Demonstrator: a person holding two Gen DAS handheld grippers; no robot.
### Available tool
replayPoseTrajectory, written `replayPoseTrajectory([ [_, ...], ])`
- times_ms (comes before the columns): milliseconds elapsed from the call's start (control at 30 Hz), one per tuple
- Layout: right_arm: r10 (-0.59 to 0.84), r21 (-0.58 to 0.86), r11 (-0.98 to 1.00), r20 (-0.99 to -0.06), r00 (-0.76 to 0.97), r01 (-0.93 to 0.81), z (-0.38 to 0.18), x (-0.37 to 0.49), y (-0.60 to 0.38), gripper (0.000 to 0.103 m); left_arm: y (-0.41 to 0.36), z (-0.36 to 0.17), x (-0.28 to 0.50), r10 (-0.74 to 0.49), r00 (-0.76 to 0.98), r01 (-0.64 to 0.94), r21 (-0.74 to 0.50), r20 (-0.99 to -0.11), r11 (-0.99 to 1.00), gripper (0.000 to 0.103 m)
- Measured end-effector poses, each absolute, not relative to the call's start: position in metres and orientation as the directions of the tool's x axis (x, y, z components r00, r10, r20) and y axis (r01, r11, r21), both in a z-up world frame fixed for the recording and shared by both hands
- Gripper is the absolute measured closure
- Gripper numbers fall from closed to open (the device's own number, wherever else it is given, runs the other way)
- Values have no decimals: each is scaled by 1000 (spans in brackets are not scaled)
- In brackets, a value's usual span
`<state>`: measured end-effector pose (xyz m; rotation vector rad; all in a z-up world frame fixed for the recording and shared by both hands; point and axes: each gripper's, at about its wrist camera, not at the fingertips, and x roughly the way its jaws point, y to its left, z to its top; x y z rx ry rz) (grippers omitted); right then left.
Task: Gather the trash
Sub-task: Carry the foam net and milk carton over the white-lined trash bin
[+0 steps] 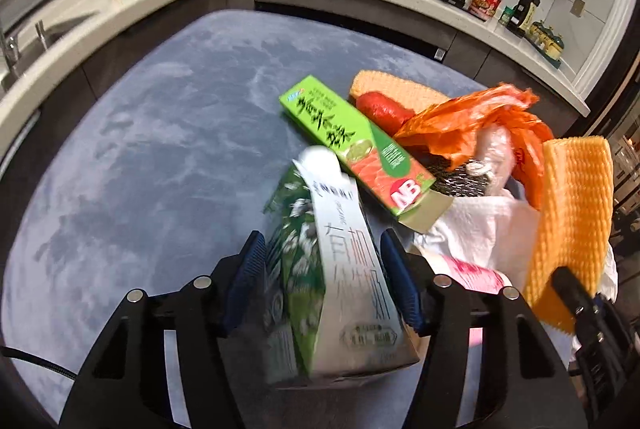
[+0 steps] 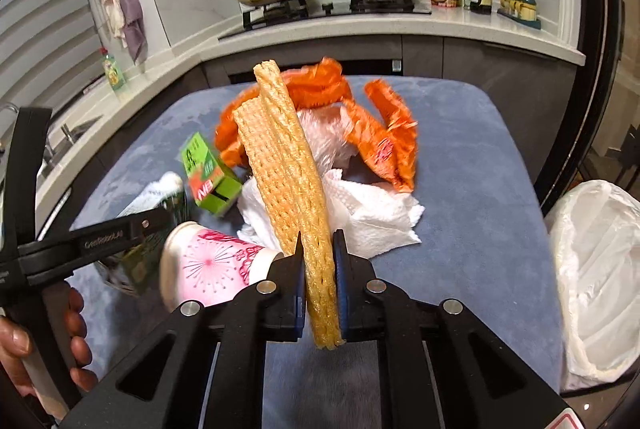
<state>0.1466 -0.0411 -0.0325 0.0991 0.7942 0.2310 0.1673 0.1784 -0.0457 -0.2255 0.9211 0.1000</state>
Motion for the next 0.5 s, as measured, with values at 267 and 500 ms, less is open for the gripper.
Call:
replayPoseTrajectory([
  [267, 234, 203, 970, -619, 750, -135, 4, 104, -75, 93, 156, -9, 131, -57, 641, -87, -147, -765, 985, 101],
  [500, 217, 240, 967, -618, 756, -82, 8, 81, -109, 93, 142, -25, 101, -42, 589, -77, -108, -807, 991, 48],
])
